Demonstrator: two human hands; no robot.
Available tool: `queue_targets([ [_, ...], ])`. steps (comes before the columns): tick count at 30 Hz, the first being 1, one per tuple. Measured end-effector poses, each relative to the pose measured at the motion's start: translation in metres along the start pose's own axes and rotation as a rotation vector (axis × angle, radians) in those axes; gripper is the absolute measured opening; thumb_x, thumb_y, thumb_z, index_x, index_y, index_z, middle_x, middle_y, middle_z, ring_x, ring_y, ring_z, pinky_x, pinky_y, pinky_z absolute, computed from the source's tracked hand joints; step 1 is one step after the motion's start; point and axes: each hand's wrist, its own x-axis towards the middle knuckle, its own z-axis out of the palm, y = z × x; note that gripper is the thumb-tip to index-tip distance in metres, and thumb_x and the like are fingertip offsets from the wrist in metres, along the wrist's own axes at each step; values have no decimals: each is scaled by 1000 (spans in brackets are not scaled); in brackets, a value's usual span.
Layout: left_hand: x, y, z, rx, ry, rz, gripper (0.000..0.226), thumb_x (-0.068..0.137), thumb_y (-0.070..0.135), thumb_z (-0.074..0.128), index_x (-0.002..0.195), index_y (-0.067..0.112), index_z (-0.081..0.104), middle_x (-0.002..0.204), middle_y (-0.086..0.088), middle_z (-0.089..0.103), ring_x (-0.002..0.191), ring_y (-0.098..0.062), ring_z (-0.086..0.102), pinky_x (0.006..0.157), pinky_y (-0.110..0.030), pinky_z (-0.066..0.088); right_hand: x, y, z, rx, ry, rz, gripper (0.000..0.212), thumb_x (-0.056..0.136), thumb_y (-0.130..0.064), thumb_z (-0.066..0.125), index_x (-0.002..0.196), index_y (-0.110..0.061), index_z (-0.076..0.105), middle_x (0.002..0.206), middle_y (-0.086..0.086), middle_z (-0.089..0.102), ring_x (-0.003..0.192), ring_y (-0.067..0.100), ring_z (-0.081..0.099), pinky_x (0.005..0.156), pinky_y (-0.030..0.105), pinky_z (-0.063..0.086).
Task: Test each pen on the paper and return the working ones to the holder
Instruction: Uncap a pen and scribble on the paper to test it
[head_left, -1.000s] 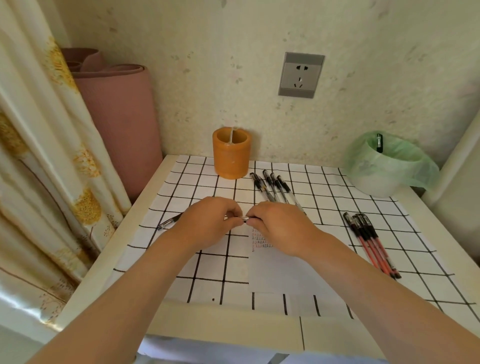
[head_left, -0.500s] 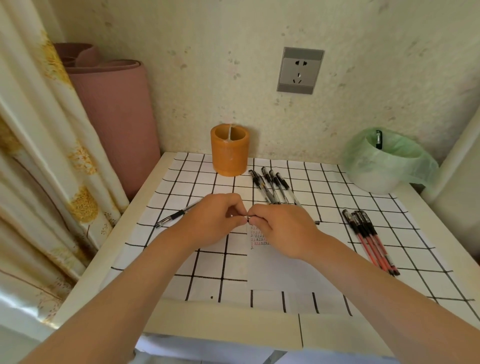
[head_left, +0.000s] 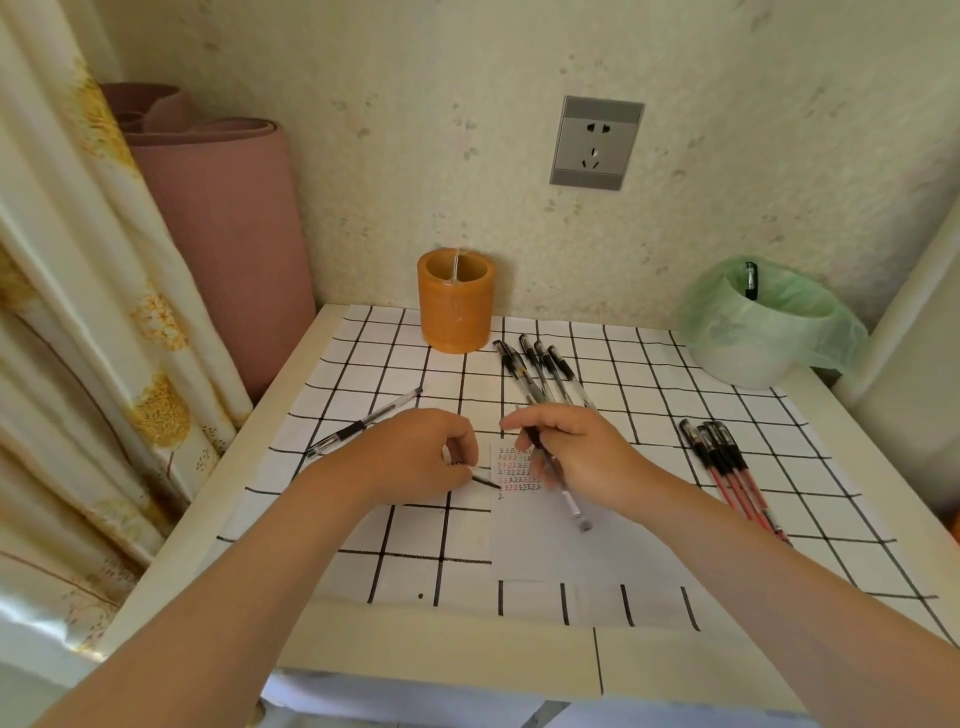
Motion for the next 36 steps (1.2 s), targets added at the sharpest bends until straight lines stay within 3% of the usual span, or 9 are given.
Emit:
queue_targets([
  [4, 1, 0, 4, 15, -59, 19, 14, 85, 22, 68, 91, 35, 67, 93, 15, 66, 83, -3, 61, 71, -21, 52, -3, 0, -1, 71, 8, 15, 41, 93, 6, 53, 124, -19, 64, 85, 6, 57, 67, 15, 61, 61, 29, 51],
  [7, 2, -1, 4, 26, -71, 3, 12, 85, 25, 68, 94, 33, 69, 96, 14, 67, 89, -4, 62, 78, -25, 56, -7, 1, 4, 132, 41, 26, 18, 98, -19, 59, 113, -20, 68, 70, 3, 54, 59, 14, 55, 55, 26, 45],
  [9, 2, 0, 4, 39, -57, 6, 11, 86, 30, 67, 97, 32, 69, 96, 14, 66, 84, -3, 60, 71, -20, 51, -8, 5, 8, 197, 82, 41, 22, 102, -24, 50, 105, -17, 71, 69, 3, 54, 56, 16, 53, 49, 22, 41],
  [13, 1, 6, 11, 129, 26, 35, 22, 83, 48, 69, 100, 35, 65, 90, 15, 62, 84, -5, 58, 66, -22, 47, -6, 12, 12, 240, 157, 47, 25, 100, -11, 46, 98, -12, 71, 69, 10, 62, 51, 23, 58, 41, 25, 34],
  [19, 6, 3, 18, 136, 103, 24, 10, 87, 42, 66, 94, 34, 65, 90, 15, 60, 85, -6, 57, 59, -21, 36, -8, 18, 13, 170, 173, 21, 15, 86, 7, 58, 88, -7, 61, 63, 18, 65, 47, 18, 58, 42, 21, 38],
  [22, 8, 2, 22, 73, 103, 17, 13, 84, 45, 68, 91, 35, 63, 87, 15, 59, 80, -4, 55, 61, -23, 40, -8, 22, 13, 142, 174, -17, 9, 85, 5, 63, 83, -3, 60, 64, 21, 66, 49, 22, 61, 45, 21, 45],
  [30, 10, 2, 24, 57, 79, -2, 25, 78, 46, 74, 96, 34, 61, 90, 13, 57, 81, -5, 54, 64, -26, 46, -11, 28, 12, -6, 95, -136, 14, 80, 4, 69, 76, -5, 58, 60, 0, 66, 51, 15, 61, 47, 29, 48],
  [34, 9, 3, 25, 85, 82, 8, 26, 80, 45, 73, 100, 32, 61, 93, 14, 54, 85, -8, 51, 63, -24, 40, -10, 36, 17, -76, 65, -255, 10, 70, -13, 68, 68, -16, 58, 72, 8, 66, 66, 33, 63, 52, 42, 50],
  [36, 9, 3, 25, 85, 90, 6, 27, 81, 46, 72, 100, 32, 60, 93, 14, 53, 86, -8, 50, 63, -24, 39, -9, 39, 18, -63, 55, -259, 10, 70, -10, 66, 67, -13, 57, 71, 12, 64, 65, 32, 61, 53, 40, 47],
])
